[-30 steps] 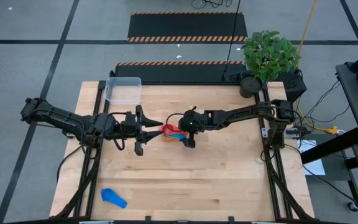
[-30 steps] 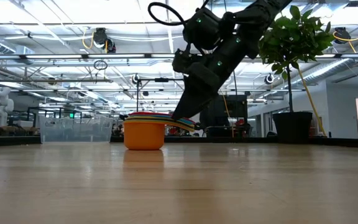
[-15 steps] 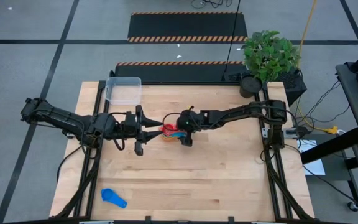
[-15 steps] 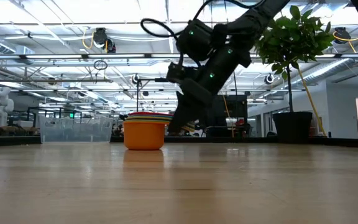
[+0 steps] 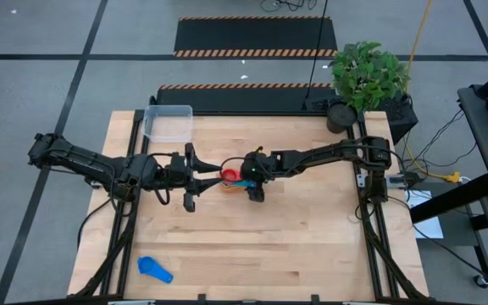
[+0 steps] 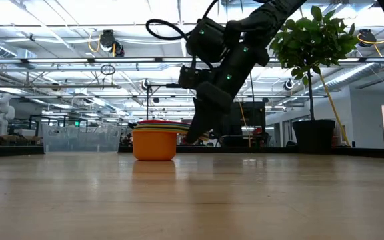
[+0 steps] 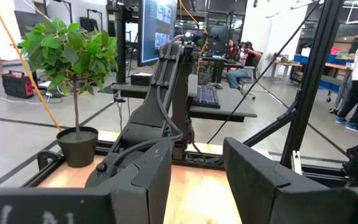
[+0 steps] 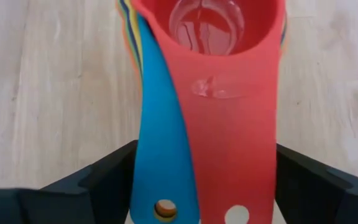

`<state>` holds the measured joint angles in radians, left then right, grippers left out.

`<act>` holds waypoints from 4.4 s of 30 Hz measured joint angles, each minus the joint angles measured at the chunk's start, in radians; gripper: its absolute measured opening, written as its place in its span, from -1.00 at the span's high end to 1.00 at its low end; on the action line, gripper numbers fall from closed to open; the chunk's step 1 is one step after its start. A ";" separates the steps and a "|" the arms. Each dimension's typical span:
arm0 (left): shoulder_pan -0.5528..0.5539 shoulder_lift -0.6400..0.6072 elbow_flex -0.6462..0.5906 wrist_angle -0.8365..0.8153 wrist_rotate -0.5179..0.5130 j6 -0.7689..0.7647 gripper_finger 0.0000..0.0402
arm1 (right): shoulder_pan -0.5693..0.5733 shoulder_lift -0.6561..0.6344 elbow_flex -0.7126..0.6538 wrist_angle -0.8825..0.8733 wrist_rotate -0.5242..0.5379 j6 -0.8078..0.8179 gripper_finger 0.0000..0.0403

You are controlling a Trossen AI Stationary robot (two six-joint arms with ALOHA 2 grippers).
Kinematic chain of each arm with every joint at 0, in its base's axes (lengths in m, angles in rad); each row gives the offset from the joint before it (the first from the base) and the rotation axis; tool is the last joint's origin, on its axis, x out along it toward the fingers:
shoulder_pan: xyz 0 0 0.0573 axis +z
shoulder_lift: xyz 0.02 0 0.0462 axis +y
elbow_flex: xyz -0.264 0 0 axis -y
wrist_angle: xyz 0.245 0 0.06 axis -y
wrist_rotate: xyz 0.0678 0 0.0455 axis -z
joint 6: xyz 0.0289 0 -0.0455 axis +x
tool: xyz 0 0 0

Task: Nest measuring cups in basket
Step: Stack the red measuring cup on top of the light blue measuring cup, then stack the blue measuring cup into the red measuring cup

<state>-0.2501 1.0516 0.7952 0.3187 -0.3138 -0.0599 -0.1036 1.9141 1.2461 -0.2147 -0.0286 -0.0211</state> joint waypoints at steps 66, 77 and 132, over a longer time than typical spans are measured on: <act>0.000 0.000 0.000 -0.009 0.000 0.004 0.27 | -0.006 -0.003 -0.001 -0.003 0.000 -0.093 -0.22; -0.052 0.013 -0.001 0.013 -0.030 0.015 0.35 | -0.001 -0.102 -0.002 -0.092 0.004 -0.041 -0.42; -0.610 0.838 0.666 -0.806 -0.270 -0.492 0.59 | 0.432 -0.775 -0.383 -0.098 0.006 0.484 -0.42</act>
<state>-0.8599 1.8896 1.4611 -0.4876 -0.5838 -0.5523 0.3287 1.1389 0.8627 -0.3125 -0.0225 0.4625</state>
